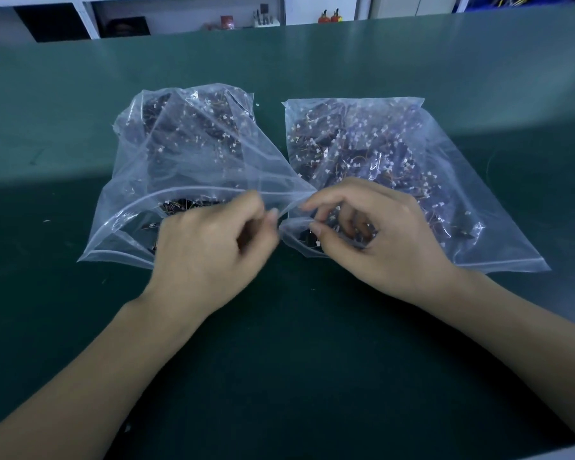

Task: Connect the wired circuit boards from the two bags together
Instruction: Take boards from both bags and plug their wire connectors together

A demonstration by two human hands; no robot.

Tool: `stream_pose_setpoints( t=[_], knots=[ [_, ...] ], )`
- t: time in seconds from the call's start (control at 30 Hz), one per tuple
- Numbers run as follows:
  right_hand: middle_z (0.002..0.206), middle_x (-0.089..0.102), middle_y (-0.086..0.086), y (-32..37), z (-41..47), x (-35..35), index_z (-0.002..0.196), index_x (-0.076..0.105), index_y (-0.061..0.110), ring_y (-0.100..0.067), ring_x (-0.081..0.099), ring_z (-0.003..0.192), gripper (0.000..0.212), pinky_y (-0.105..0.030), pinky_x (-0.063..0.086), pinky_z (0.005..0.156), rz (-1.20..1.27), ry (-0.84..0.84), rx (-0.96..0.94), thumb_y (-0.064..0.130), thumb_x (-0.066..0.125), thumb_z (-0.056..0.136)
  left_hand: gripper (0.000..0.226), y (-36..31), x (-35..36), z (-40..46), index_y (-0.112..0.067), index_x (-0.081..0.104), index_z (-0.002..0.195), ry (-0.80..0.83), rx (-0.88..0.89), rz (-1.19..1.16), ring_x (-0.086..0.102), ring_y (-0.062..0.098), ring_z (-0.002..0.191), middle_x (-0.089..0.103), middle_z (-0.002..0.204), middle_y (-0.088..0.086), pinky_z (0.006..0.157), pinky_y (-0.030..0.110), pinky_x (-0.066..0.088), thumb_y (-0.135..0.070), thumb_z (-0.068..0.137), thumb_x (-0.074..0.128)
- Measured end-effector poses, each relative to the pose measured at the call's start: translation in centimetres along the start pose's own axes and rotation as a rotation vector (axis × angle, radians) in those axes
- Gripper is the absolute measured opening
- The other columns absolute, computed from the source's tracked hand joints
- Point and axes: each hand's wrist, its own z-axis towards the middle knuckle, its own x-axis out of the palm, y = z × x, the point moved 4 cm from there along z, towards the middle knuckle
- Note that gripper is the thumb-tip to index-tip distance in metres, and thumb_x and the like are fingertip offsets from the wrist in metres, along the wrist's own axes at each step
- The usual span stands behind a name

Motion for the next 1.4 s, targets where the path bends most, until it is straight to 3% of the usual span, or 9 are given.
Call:
stream_pose_setpoints(
  t=[0.07, 0.17, 0.37, 0.63, 0.8, 0.93, 1.1, 1.3, 1.4],
  knots=[
    [0.097, 0.068, 0.009, 0.0, 0.0, 0.0, 0.116, 0.075, 0.019, -0.018, 0.056, 0.063, 0.025, -0.013, 0.043, 0.067, 0.004, 0.004, 0.009, 0.006, 0.077, 0.095, 0.038, 1.6, -0.1, 0.1, -0.02, 0.05, 0.069, 0.051, -0.06, 0.12, 0.047, 0.024, 0.049, 0.045, 0.056, -0.01, 0.054, 0.025, 0.026, -0.033, 0.104, 0.059],
    [0.098, 0.068, 0.01, 0.1, -0.1, 0.0, 0.116, 0.075, 0.019, -0.018, 0.057, 0.063, 0.024, -0.013, 0.043, 0.066, -0.003, 0.014, 0.014, 0.006, 0.076, 0.096, 0.04, 3.8, 0.5, -0.4, -0.021, 0.056, 0.067, 0.176, -0.141, 0.237, 0.047, 0.027, 0.056, 0.056, 0.06, -0.004, 0.057, 0.031, 0.031, -0.038, 0.102, 0.066],
    [0.098, 0.067, 0.011, 0.2, 0.0, 0.0, 0.115, 0.076, 0.018, -0.018, 0.057, 0.063, 0.023, -0.013, 0.043, 0.067, -0.014, 0.022, 0.018, 0.006, 0.076, 0.096, 0.035, 3.9, 0.8, -0.6, -0.031, 0.063, 0.09, 0.264, -0.199, 0.163, 0.057, 0.019, 0.08, 0.059, 0.08, -0.012, 0.062, 0.034, 0.039, -0.066, 0.093, 0.061],
    [0.097, 0.066, 0.013, 0.2, -0.1, 0.1, 0.113, 0.078, 0.017, -0.018, 0.056, 0.063, 0.02, -0.016, 0.044, 0.067, -0.016, 0.048, 0.044, 0.006, 0.076, 0.095, 0.004, 3.2, 0.4, -0.5, -0.033, 0.076, 0.089, 0.245, -0.169, 0.205, 0.069, 0.029, 0.079, 0.07, 0.078, -0.01, 0.062, 0.034, 0.047, -0.037, 0.092, 0.077],
    [0.096, 0.066, 0.013, 0.2, 0.0, 0.1, 0.112, 0.078, 0.018, -0.017, 0.056, 0.062, 0.023, -0.014, 0.042, 0.068, -0.049, 0.055, 0.038, 0.004, 0.076, 0.093, 0.01, 3.3, 0.1, -0.4, -0.033, 0.077, 0.084, 0.182, -0.152, 0.106, 0.065, 0.02, 0.069, 0.066, 0.072, -0.014, 0.057, 0.032, 0.048, -0.031, 0.087, 0.086],
    [0.095, 0.066, 0.011, 0.2, 0.0, 0.1, 0.111, 0.078, 0.018, -0.017, 0.055, 0.062, 0.022, -0.014, 0.042, 0.067, -0.059, 0.061, 0.032, 0.005, 0.076, 0.094, 0.011, 2.8, -0.1, -0.5, -0.028, 0.081, 0.094, 0.114, -0.082, 0.064, 0.073, 0.025, 0.079, 0.076, 0.087, -0.01, 0.059, 0.04, 0.058, -0.024, 0.086, 0.088],
    [0.095, 0.064, 0.013, 0.1, -0.1, 0.1, 0.111, 0.078, 0.018, -0.017, 0.055, 0.061, 0.022, -0.014, 0.041, 0.066, -0.071, 0.069, 0.047, 0.006, 0.077, 0.093, 0.007, 2.6, -0.3, -0.5, -0.024, 0.085, 0.102, 0.042, 0.011, 0.02, 0.072, 0.018, 0.083, 0.076, 0.095, -0.009, 0.057, 0.041, 0.057, -0.027, 0.096, 0.083],
    [0.098, 0.067, 0.012, 0.4, -0.1, 0.1, 0.116, 0.075, 0.024, -0.016, 0.057, 0.064, 0.022, -0.022, 0.049, 0.063, -0.067, 0.097, 0.068, 0.029, 0.079, 0.095, 0.013, 2.2, -0.6, -0.5, -0.021, 0.086, 0.106, -0.012, 0.072, -0.08, 0.07, 0.016, 0.081, 0.075, 0.094, -0.005, 0.058, 0.043, 0.057, -0.03, 0.099, 0.08],
    [0.098, 0.067, 0.013, 0.4, -0.1, 0.1, 0.117, 0.075, 0.023, -0.017, 0.057, 0.064, 0.022, -0.023, 0.049, 0.063, -0.067, 0.094, 0.074, 0.03, 0.077, 0.096, 0.02, 2.2, -0.5, -0.5, -0.017, 0.084, 0.112, -0.011, 0.069, -0.1, 0.069, 0.016, 0.078, 0.074, 0.092, -0.002, 0.061, 0.044, 0.06, -0.029, 0.097, 0.082]
  ],
)
